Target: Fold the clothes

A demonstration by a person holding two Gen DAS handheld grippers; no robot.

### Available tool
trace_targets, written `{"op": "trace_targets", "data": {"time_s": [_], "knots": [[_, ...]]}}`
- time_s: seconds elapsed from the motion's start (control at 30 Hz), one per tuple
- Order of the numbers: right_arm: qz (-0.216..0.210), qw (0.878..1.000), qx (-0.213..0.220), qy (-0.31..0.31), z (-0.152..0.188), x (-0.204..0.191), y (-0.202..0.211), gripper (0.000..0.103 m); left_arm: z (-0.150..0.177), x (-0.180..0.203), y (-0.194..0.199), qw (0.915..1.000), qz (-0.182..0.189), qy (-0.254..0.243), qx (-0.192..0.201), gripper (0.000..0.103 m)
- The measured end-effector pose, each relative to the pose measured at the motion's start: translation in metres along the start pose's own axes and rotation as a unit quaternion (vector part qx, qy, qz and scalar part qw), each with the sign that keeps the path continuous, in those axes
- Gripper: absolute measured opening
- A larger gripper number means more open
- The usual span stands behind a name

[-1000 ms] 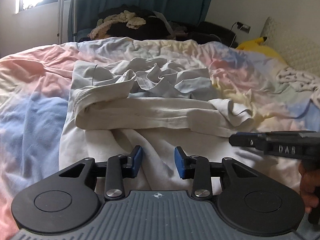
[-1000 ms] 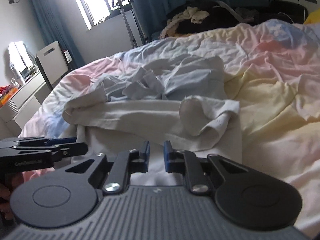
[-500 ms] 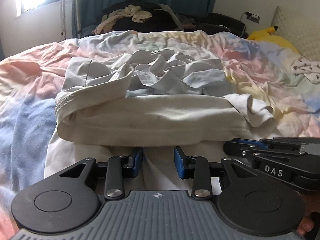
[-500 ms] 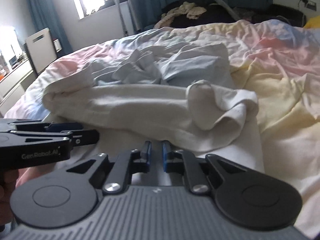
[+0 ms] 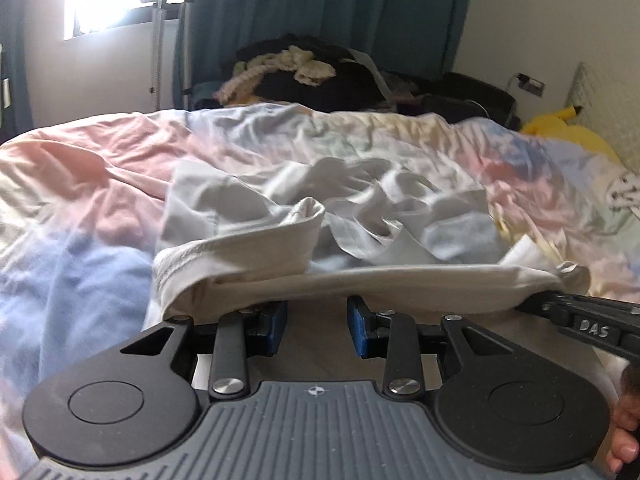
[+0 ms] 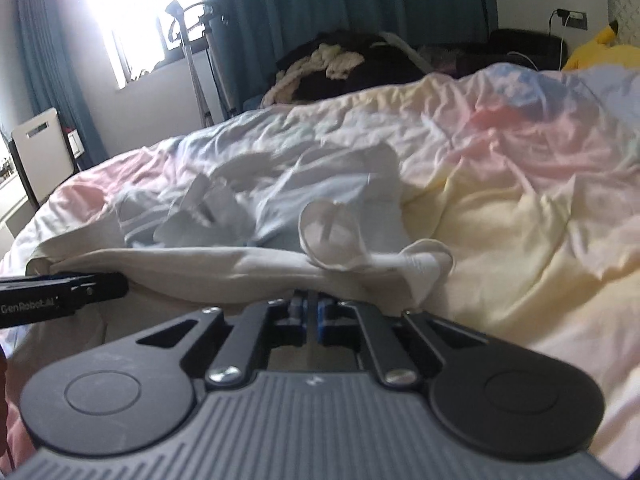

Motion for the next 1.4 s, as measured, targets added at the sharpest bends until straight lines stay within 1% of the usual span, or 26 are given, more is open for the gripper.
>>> {"op": "trace_targets", "data": {"time_s": [0.17, 0.27, 0.4, 0.53, 0.73, 0.8, 0.87, 1.07, 1.1, 1.17, 1.27, 1.33, 1.4], "knots": [[-0.001, 1.0, 0.016, -0.02, -0.018, 0.017, -0.006, 0.006, -0.01, -0.016, -0.006, 0.9999, -0.003, 0.016, 0.0, 0.037], [0.002, 0.999, 0.015, -0.041, -0.024, 0.033, -0.012, 0.006, -0.013, -0.025, -0.008, 0.9993, 0.0, 0.037, -0.002, 0.037], [-0.008, 0.997, 0.009, -0.07, -0.025, 0.046, -0.013, 0.007, -0.011, -0.027, -0.001, 0.9992, -0.002, 0.037, 0.013, 0.037], [-0.014, 0.998, 0.027, -0.056, -0.025, 0.035, 0.0, 0.009, -0.003, -0.023, 0.013, 0.9992, -0.003, 0.033, 0.024, 0.037], [-0.036, 0.998, 0.053, -0.018, -0.019, 0.002, 0.021, 0.01, 0.011, -0.017, 0.036, 0.9988, -0.004, 0.027, 0.041, 0.038], [-0.041, 0.998, 0.048, 0.001, -0.016, -0.011, 0.019, 0.01, 0.014, -0.015, 0.038, 0.9987, -0.007, 0.024, 0.045, 0.038], [-0.044, 0.998, 0.042, 0.011, -0.014, -0.016, 0.015, 0.01, 0.016, -0.014, 0.038, 0.9987, -0.008, 0.018, 0.048, 0.038], [-0.053, 0.998, 0.02, 0.033, -0.011, -0.022, 0.0, 0.01, 0.02, -0.008, 0.017, 0.9992, -0.032, 0.011, 0.022, 0.038], [-0.054, 0.998, 0.016, 0.037, -0.011, -0.023, -0.002, 0.01, 0.02, -0.01, 0.014, 0.9992, -0.031, 0.017, 0.018, 0.038], [-0.052, 0.998, 0.011, 0.041, -0.011, -0.021, -0.006, 0.01, 0.02, -0.014, 0.007, 0.9991, -0.029, 0.029, 0.01, 0.038], [-0.05, 0.998, 0.002, 0.036, -0.009, -0.014, -0.012, 0.01, 0.02, -0.019, 0.005, 0.9987, -0.036, 0.032, 0.012, 0.038], [-0.041, 0.999, -0.008, 0.034, -0.008, -0.009, -0.018, 0.01, 0.021, -0.021, 0.005, 0.9985, -0.034, 0.041, 0.015, 0.038], [-0.032, 0.999, -0.011, 0.028, -0.009, -0.003, -0.019, 0.01, 0.022, -0.021, 0.005, 0.9985, -0.038, 0.037, 0.014, 0.038]]}}
Point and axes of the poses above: each gripper's, at about its wrist camera, not at the fingertips, and y roughly against the way its jaws point, x to its right, z to its underside, the point moved 6 cm from there along -y, roughly the way its jaws point, and after that the axes turned 14 degrees about -x, right-handed, at the moved point
